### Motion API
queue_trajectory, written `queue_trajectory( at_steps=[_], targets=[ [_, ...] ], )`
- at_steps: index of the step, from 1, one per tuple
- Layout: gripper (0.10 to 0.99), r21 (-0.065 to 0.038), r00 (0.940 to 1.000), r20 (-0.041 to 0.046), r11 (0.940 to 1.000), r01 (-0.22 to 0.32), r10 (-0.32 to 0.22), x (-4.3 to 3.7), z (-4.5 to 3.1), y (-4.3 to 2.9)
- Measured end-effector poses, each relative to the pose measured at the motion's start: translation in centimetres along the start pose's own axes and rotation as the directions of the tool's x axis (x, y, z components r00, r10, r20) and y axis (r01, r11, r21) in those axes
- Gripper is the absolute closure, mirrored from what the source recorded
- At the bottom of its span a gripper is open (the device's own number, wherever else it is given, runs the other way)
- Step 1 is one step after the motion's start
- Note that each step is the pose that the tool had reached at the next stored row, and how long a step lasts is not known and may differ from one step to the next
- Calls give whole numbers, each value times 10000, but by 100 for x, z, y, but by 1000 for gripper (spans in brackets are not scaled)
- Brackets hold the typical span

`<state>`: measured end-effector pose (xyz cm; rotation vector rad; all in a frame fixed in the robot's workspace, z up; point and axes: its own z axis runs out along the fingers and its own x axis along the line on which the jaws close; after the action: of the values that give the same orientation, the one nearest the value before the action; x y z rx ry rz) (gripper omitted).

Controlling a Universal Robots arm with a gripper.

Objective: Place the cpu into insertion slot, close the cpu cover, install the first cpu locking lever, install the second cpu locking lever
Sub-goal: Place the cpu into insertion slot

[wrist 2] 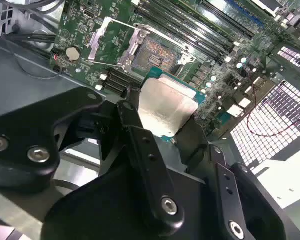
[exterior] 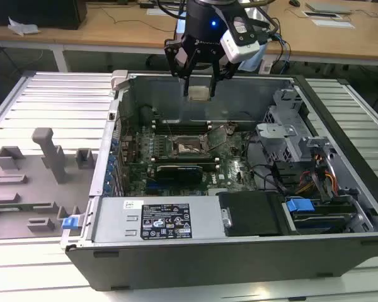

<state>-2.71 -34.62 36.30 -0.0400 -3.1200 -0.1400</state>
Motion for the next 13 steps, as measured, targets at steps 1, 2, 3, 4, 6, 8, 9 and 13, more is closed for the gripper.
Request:
queue_trajectory(
  at_steps=[1,2,3,4,6,8,9,13],
  targets=[
    [545,0,10000,0,10000,0,0,0,0,0],
    [545,0,10000,0,10000,0,0,0,0,0],
    [545,0,10000,0,10000,0,0,0,0,0],
    [545,0,10000,0,10000,0,0,0,0,0],
    [545,0,10000,0,10000,0,0,0,0,0],
    [545,0,10000,0,10000,0,0,0,0,0],
    [545,0,10000,0,10000,0,0,0,0,0],
    [545,0,10000,0,10000,1,-1,-1,21,-2]
  ],
)
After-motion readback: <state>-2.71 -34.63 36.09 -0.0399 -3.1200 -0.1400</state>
